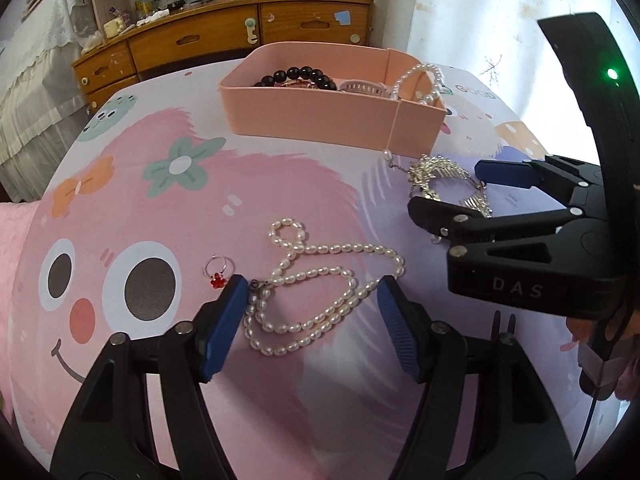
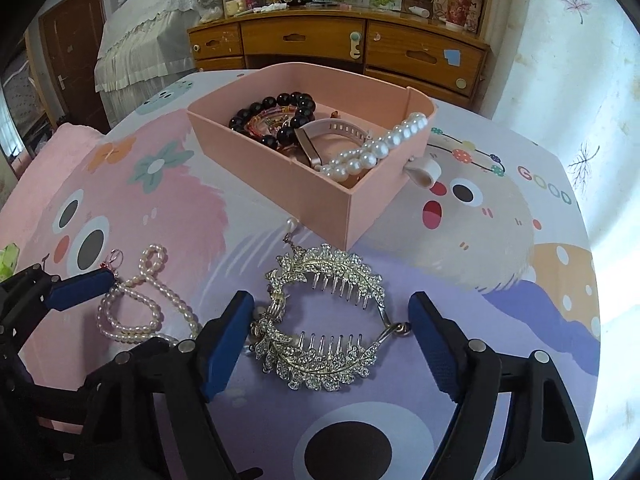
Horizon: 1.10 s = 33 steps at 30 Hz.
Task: Organize jewelry
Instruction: 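Grasp the silver leaf hair comb with the right tool while the left tool grasps the pearl necklace, then carry the comb and necklace into the pink box and open both tools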
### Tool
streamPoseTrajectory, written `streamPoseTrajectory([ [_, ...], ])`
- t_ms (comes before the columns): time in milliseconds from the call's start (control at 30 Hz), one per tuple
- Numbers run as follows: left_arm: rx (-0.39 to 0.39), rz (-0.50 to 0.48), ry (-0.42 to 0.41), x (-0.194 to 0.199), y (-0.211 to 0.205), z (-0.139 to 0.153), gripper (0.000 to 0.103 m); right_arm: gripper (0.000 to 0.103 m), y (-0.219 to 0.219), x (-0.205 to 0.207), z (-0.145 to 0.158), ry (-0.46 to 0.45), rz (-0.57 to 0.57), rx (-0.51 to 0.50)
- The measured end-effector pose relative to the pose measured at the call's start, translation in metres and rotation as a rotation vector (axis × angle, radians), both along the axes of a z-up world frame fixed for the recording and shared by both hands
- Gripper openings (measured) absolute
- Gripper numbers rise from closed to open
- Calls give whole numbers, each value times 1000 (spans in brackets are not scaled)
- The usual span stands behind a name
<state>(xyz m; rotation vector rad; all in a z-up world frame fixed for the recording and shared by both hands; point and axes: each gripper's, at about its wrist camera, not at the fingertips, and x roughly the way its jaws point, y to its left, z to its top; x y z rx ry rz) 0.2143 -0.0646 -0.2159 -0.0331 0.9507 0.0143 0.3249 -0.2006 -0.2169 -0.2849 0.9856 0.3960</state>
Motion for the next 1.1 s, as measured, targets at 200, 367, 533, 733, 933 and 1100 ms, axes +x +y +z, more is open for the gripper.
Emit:
streamPoseTrajectory([
  [200, 2, -57, -16, -2, -14, 4, 18, 79, -2, -3, 2, 14, 5, -1],
  [367, -10, -62, -17, -2, -16, 4, 11, 78, -7, -8, 5, 40, -5, 3],
  [533, -89, -64, 3, -2, -7, 8, 4, 78, -16, -14, 8, 67, -41, 29],
  [733, -103, -75, 22, -12, -5, 9, 4, 78, -28, -18, 13, 110, -104, 99],
  [933, -129, -65, 5, -22, 2, 22, 4, 78, -35, -25, 16, 133, -147, 145],
  [1100, -141, -75, -15, -23, 8, 42, 4, 78, -38, -31, 18, 171, -180, 184],
])
